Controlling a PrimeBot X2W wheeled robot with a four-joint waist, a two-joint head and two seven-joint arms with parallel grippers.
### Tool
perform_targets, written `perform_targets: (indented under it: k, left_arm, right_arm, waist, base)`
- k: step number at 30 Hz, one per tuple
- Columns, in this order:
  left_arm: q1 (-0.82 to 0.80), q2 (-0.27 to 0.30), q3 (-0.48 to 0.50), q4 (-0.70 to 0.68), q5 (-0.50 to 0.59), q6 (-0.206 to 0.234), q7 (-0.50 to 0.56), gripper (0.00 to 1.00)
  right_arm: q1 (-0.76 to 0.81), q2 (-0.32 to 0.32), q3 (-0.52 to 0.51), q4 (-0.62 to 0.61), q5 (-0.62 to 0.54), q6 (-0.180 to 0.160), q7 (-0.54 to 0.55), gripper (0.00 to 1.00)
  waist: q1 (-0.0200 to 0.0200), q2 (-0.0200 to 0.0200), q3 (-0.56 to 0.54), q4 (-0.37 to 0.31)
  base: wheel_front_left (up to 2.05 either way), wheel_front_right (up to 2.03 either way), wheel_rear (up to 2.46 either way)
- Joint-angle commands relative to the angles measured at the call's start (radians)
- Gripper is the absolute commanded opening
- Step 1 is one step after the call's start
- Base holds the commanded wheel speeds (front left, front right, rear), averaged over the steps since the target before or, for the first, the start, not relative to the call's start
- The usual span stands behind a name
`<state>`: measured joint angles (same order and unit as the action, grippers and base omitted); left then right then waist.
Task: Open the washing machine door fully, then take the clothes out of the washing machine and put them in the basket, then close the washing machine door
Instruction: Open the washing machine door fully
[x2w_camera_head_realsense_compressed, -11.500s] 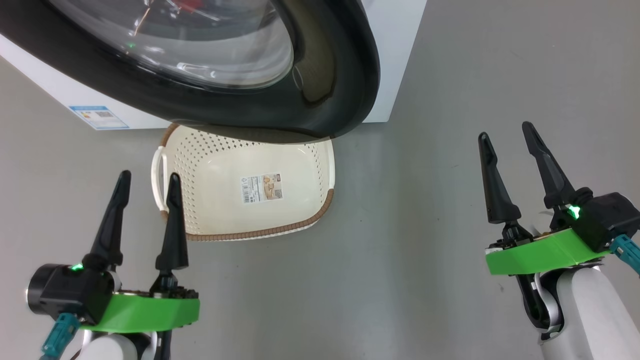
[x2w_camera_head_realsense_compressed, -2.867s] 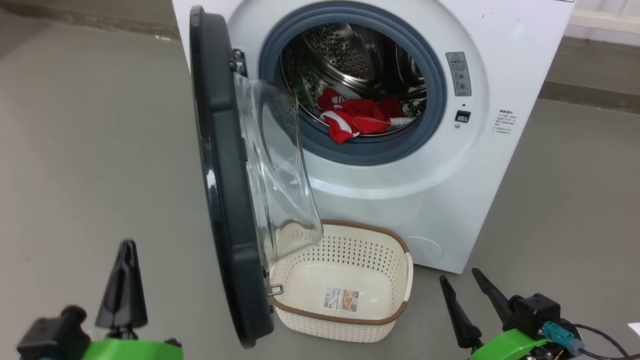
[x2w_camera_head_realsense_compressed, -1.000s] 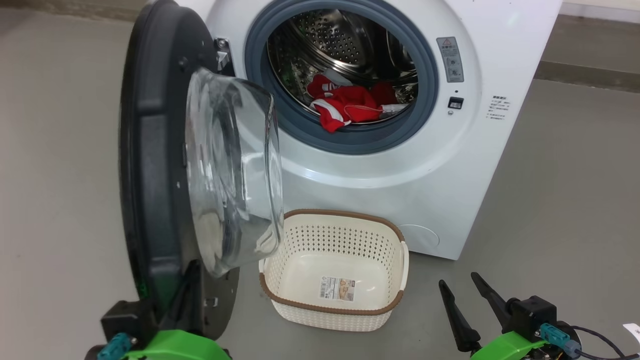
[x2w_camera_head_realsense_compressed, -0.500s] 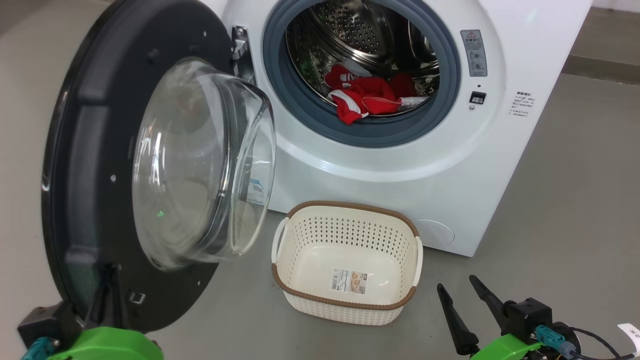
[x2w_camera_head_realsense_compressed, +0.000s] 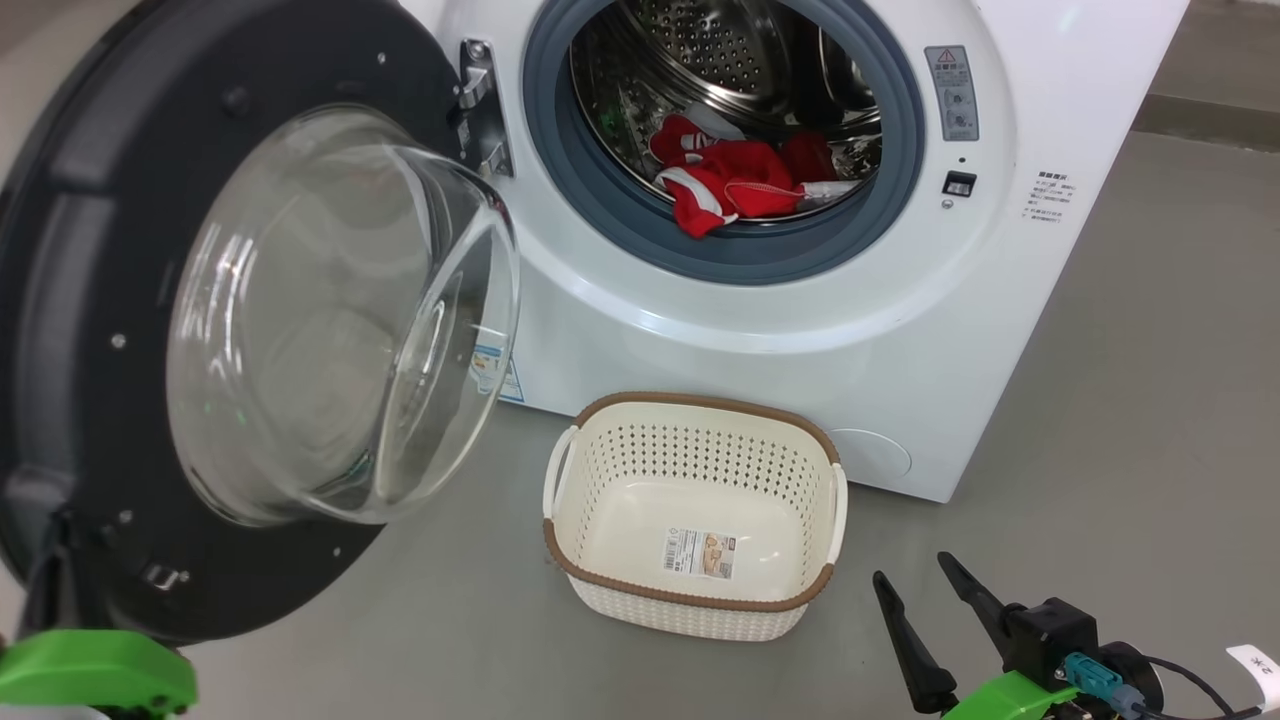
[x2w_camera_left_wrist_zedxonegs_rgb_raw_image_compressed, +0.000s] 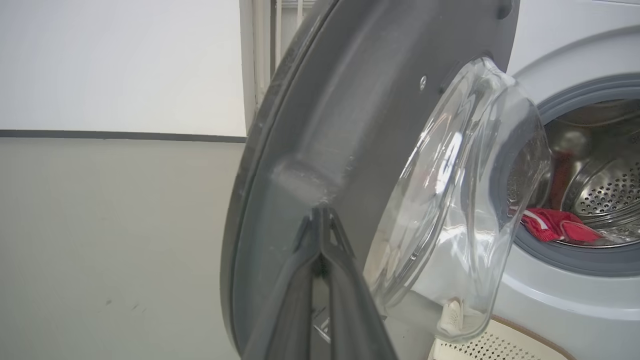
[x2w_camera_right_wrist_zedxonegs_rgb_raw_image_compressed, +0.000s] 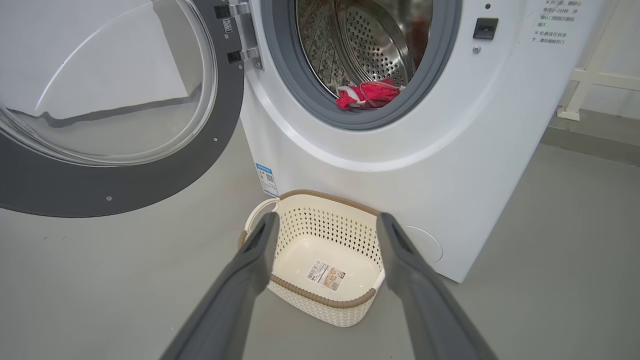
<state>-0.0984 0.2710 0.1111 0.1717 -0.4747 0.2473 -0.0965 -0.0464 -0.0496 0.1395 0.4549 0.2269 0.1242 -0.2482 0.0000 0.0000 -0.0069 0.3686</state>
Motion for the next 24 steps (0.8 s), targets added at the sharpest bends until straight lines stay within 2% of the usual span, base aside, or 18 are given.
perform_targets:
  k: [1, 12, 24]
  left_arm:
    - [-0.06, 0.046, 0.054, -0.012, -0.009, 0.006, -0.009, 0.0]
    - [-0.152, 0.099, 0.095, 0.111, -0.041, -0.015, -0.035, 0.0]
    - [-0.185, 0.12, 0.094, 0.172, -0.05, -0.025, -0.05, 0.0]
  right_arm:
    - [-0.038, -0.007, 0.017, -0.019, -0.009, 0.007, -0.014, 1.0]
    - [-0.04, -0.022, 0.015, -0.019, -0.016, 0.007, -0.014, 1.0]
    - [-0.033, -0.025, 0.015, -0.008, -0.013, 0.007, -0.014, 1.0]
  waist:
    - [0.0, 0.0, 0.001, -0.001]
    - [0.0, 0.0, 0.02, -0.009]
    - [0.0, 0.0, 0.005, -0.018]
  base:
    - [0.0, 0.0, 0.0]
    - [0.0, 0.0, 0.0]
    - [0.0, 0.0, 0.0]
